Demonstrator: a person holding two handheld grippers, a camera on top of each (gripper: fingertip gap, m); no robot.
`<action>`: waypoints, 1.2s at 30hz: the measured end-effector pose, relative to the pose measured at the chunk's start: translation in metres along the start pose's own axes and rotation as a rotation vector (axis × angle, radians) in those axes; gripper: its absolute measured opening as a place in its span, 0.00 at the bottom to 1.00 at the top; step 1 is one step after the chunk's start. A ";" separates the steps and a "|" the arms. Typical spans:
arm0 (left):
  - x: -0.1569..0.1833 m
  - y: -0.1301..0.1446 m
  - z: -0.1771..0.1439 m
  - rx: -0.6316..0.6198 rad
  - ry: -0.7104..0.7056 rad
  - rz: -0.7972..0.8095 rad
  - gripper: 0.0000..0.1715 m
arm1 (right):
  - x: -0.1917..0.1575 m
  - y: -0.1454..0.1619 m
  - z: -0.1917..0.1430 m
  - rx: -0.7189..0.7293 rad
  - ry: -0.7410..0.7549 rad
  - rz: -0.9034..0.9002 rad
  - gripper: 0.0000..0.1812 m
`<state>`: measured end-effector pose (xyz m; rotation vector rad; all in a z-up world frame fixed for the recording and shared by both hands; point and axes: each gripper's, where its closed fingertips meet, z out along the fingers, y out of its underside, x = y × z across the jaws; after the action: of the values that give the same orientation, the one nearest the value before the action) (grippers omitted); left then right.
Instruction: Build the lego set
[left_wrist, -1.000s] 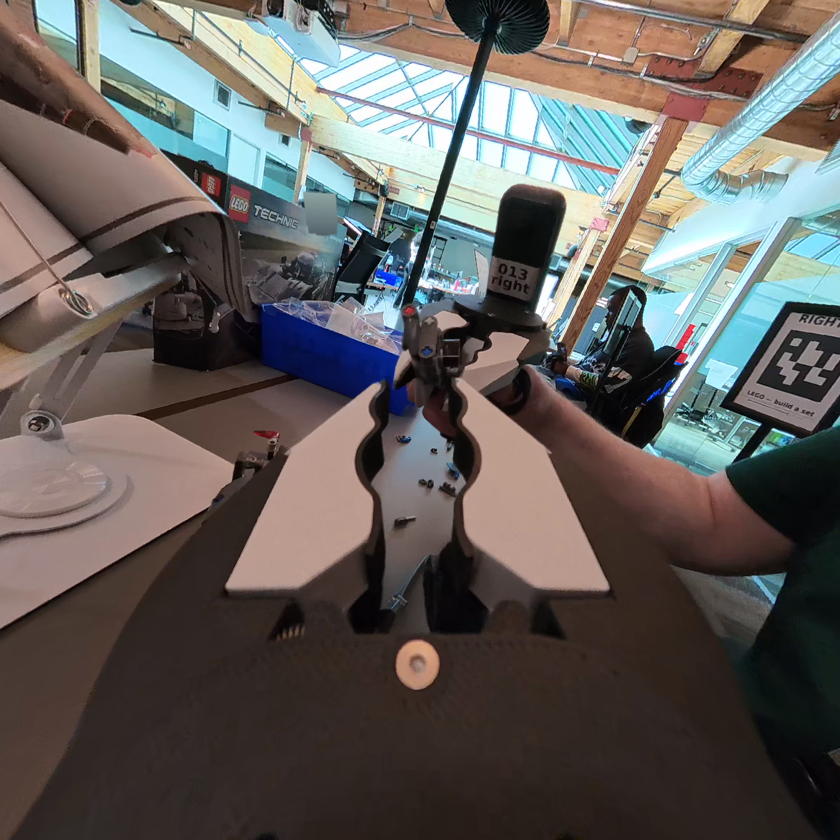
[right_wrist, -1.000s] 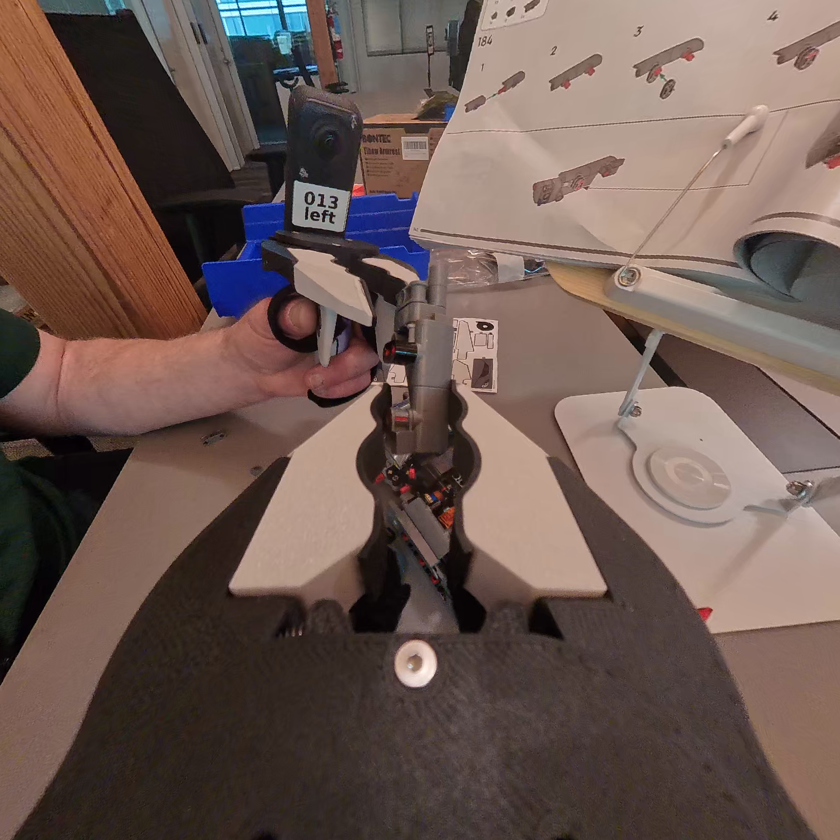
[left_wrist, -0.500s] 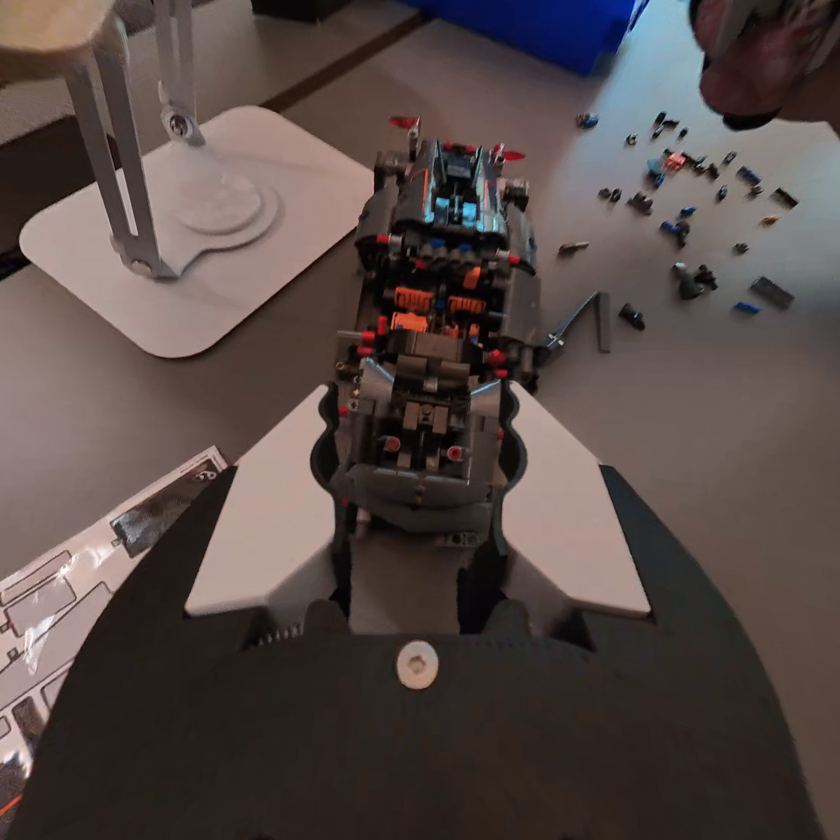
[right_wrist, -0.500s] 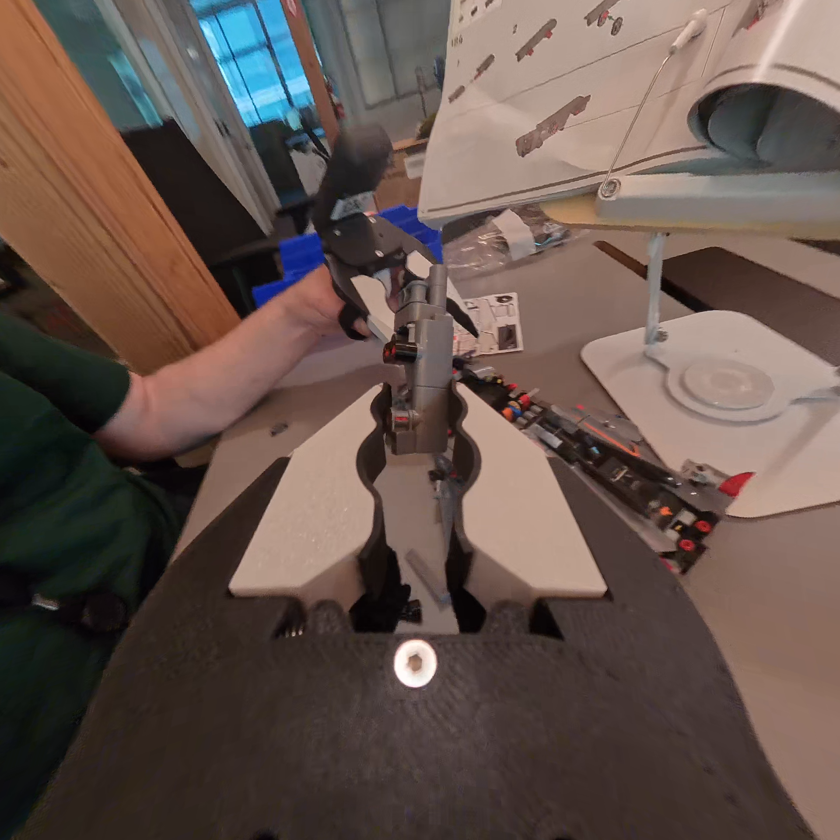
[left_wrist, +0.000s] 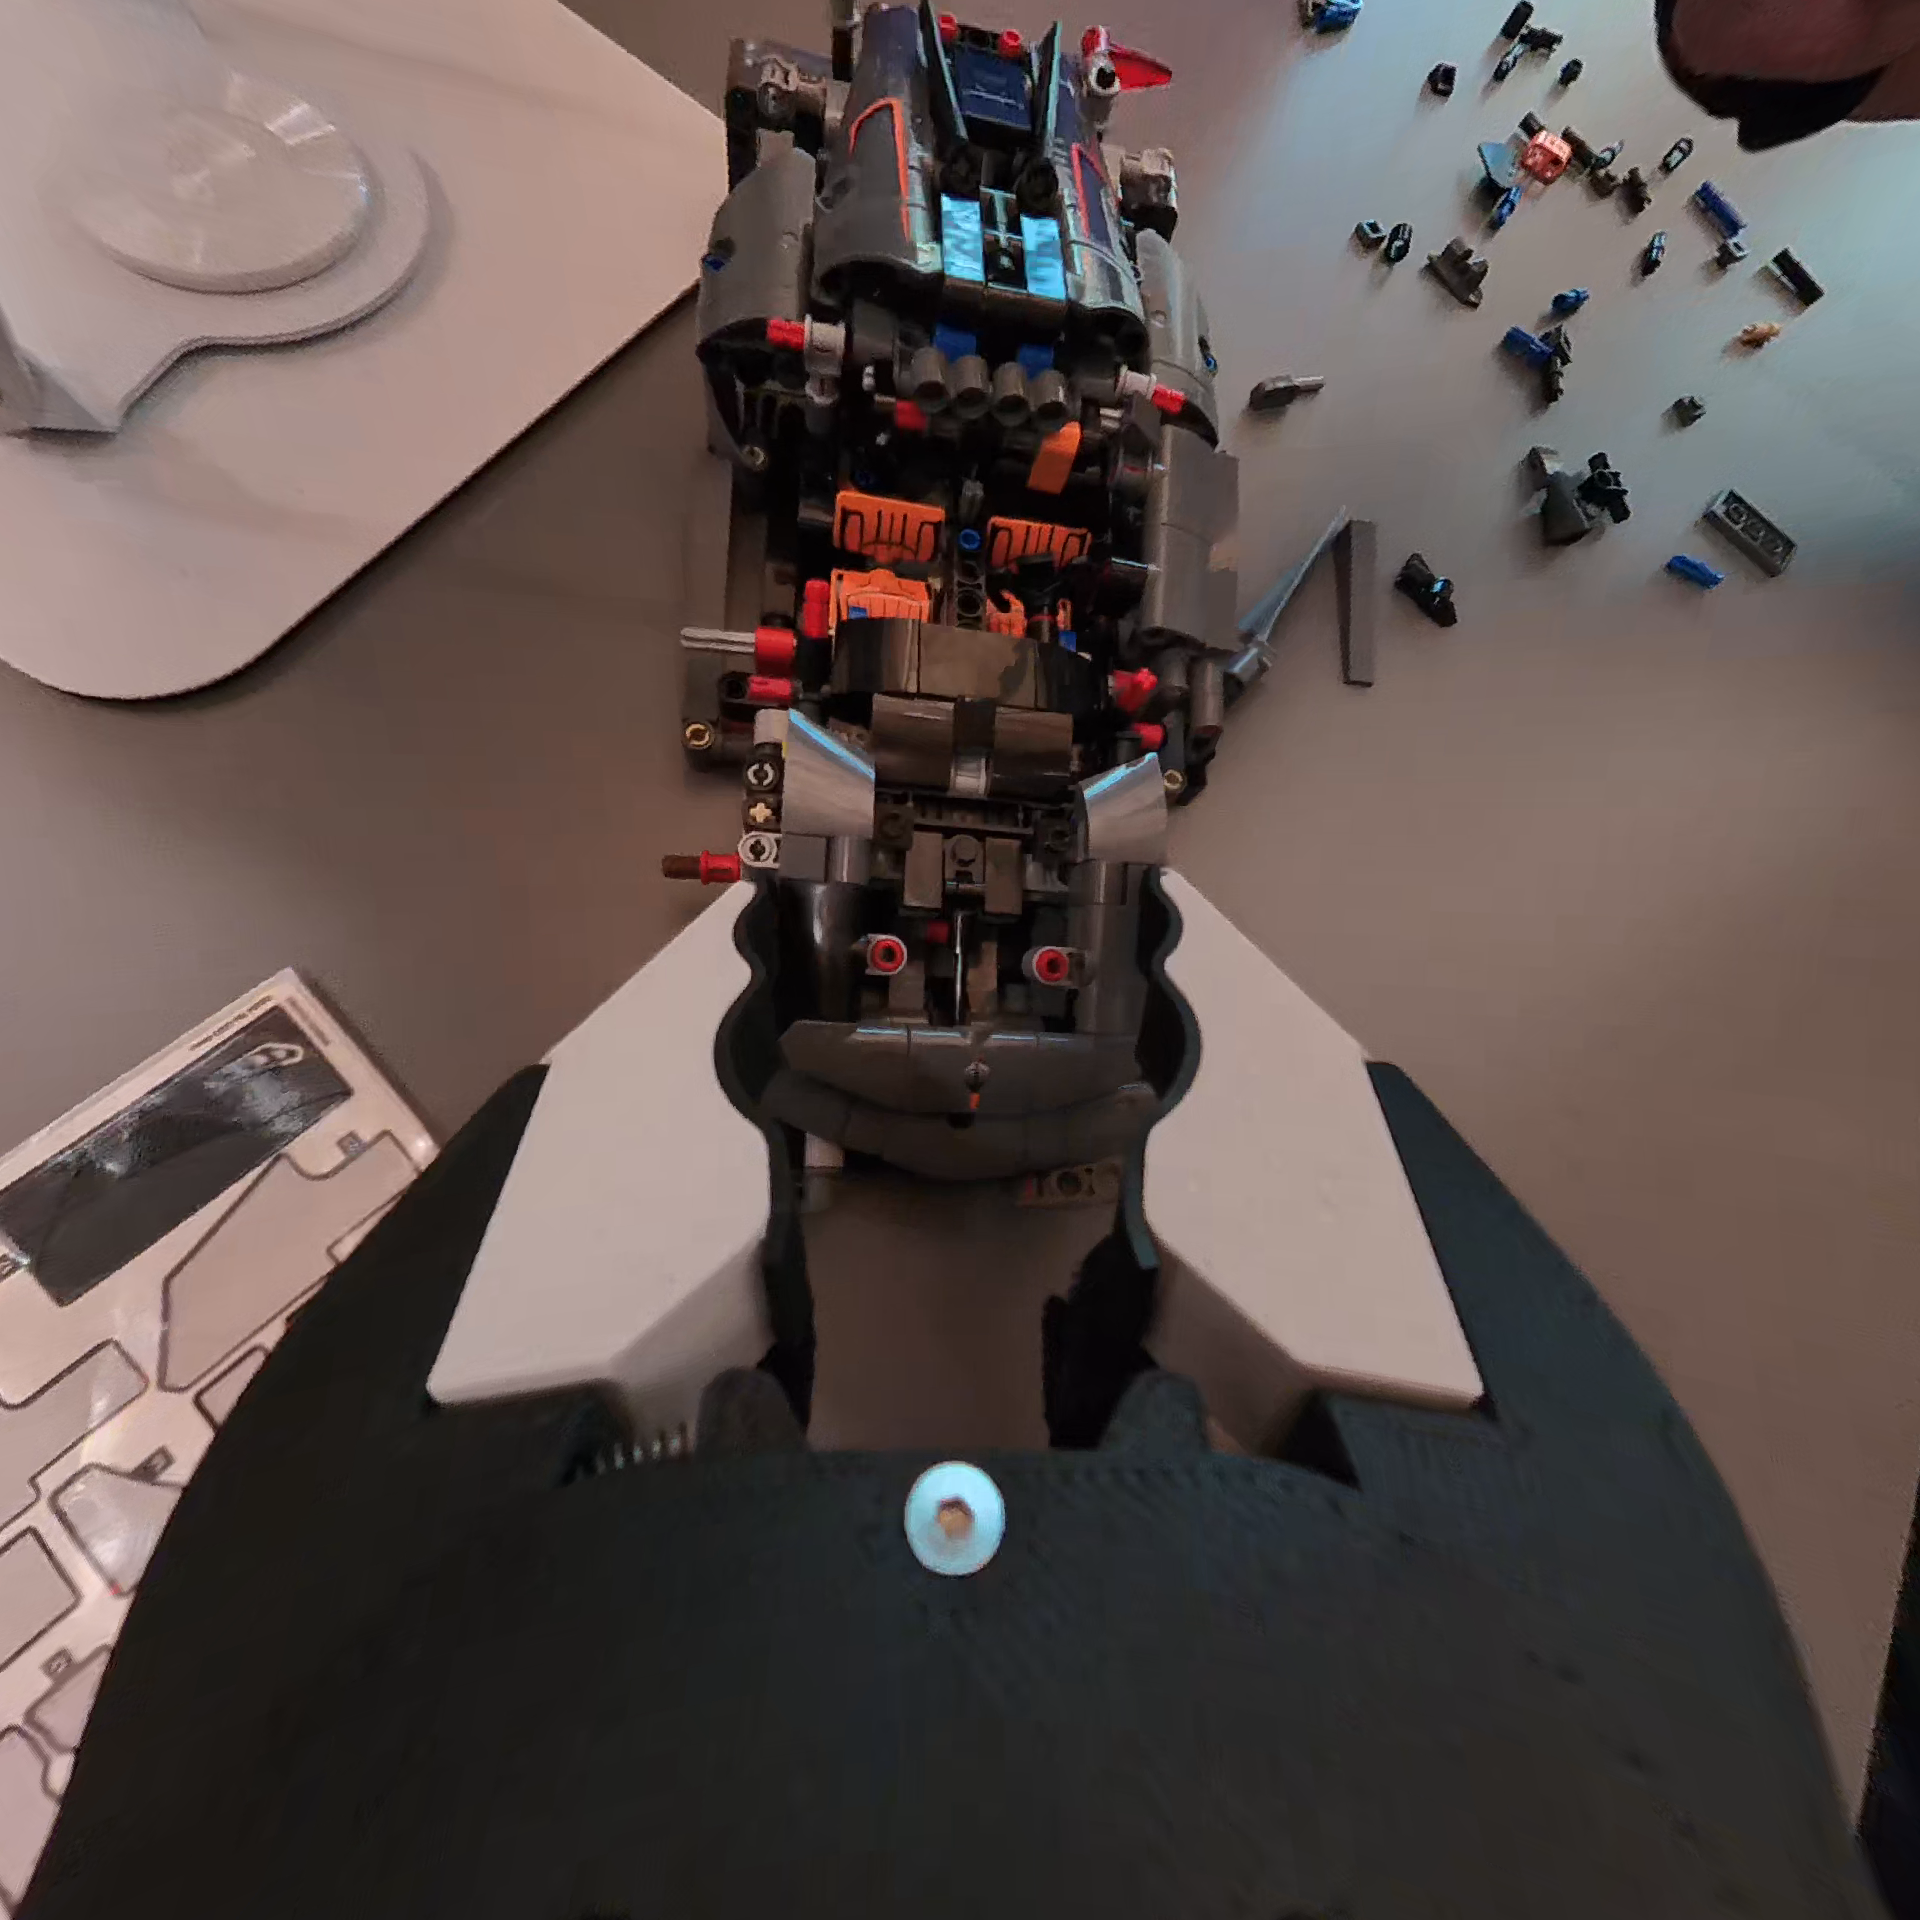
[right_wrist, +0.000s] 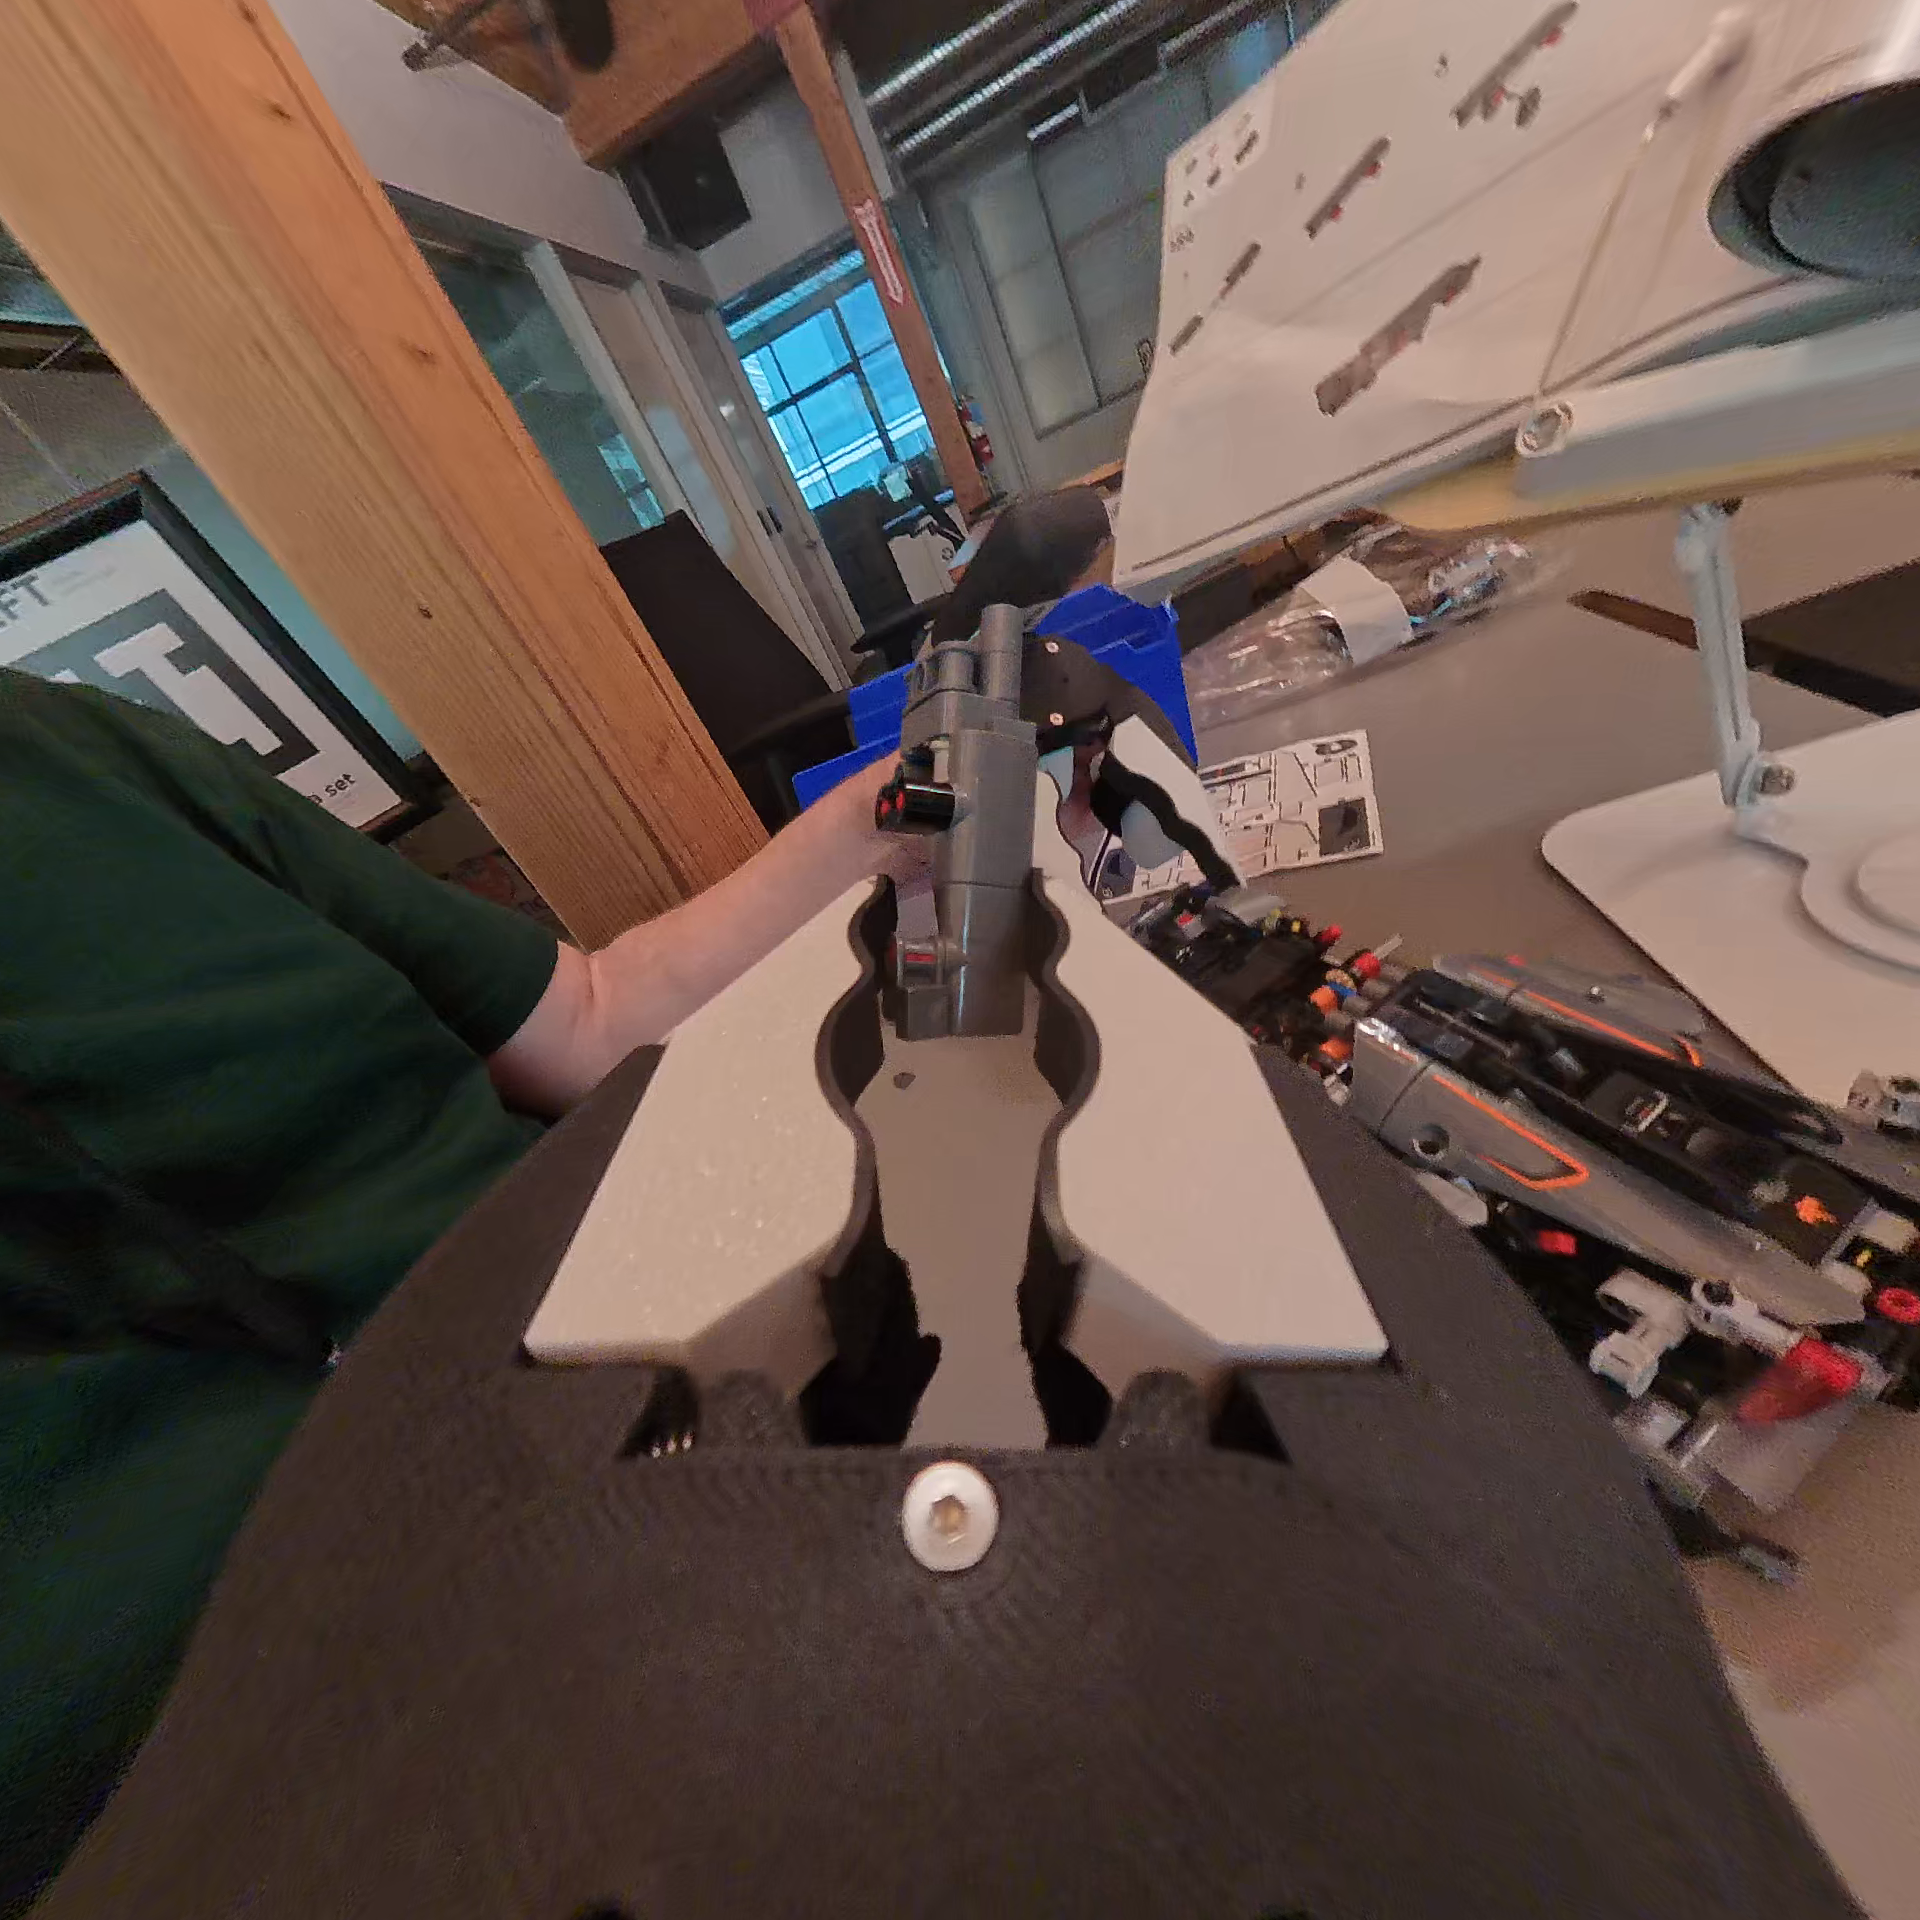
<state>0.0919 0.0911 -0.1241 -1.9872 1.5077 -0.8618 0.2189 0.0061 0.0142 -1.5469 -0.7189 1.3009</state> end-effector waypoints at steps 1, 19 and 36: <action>0.003 0.001 0.000 -0.006 0.005 0.003 0.39 | -0.003 -0.002 -0.001 0.006 -0.005 -0.029 0.13; 0.054 0.005 0.015 -0.018 0.173 0.040 0.32 | -0.149 -0.049 -0.091 0.561 -0.774 -0.352 0.12; 0.051 0.003 0.009 0.019 0.179 0.039 0.36 | -0.089 -0.051 -0.037 0.296 -0.373 -0.296 0.12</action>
<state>0.1067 0.0409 -0.1228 -1.9034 1.6235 -1.0570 0.2385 -0.0641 0.0946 -0.9314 -0.9031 1.4094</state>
